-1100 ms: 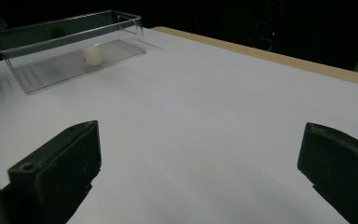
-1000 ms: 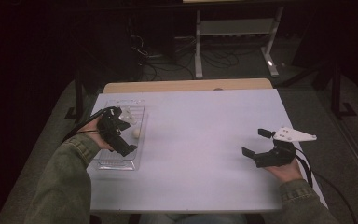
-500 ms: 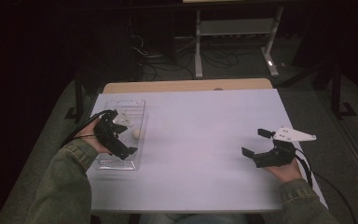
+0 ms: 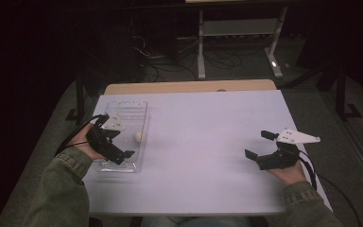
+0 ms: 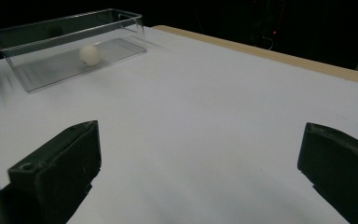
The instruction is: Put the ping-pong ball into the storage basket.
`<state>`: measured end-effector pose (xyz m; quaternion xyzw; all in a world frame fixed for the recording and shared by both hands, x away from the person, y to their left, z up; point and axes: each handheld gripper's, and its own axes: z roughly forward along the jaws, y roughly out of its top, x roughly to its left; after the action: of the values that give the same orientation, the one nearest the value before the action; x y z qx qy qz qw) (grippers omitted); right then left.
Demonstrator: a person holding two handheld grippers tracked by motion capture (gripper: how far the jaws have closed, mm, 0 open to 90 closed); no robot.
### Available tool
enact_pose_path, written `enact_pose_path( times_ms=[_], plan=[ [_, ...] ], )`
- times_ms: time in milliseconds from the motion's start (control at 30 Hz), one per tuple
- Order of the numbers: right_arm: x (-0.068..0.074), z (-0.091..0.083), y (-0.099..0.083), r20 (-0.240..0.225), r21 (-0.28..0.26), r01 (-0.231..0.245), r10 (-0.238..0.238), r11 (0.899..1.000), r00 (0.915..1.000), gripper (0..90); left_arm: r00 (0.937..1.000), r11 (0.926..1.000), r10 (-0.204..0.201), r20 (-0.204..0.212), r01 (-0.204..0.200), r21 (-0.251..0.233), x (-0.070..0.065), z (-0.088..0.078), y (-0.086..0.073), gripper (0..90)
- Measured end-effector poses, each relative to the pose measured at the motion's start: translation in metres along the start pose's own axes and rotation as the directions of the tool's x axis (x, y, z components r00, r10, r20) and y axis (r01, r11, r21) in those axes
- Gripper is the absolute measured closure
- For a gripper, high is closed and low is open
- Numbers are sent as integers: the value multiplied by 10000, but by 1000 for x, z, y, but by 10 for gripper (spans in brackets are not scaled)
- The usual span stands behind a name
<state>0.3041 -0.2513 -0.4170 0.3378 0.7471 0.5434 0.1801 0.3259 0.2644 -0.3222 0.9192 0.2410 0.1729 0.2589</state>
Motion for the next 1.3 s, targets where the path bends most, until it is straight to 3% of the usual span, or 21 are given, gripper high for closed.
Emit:
enact_pose_path(
  times_ms=[233, 700, 1300],
  plan=[
    [0, 1, 0, -24, 20, -18, 18, 10000, 10000, 0, 9997, 9983, -234, -15, 233, -541, -1, -4, -10, 0],
    [0, 2, 0, -30, 64, -12, 12, 10000, 10000, 0, 9973, 9929, -733, -89, 722, -949, -5, -5, -35, 0],
    [0, 1, -1, 20, 63, -92, 91, 9999, 10000, 0, 9884, 9632, -1500, 220, 1511, -2223, -12, -6, -58, 0]
  ],
)
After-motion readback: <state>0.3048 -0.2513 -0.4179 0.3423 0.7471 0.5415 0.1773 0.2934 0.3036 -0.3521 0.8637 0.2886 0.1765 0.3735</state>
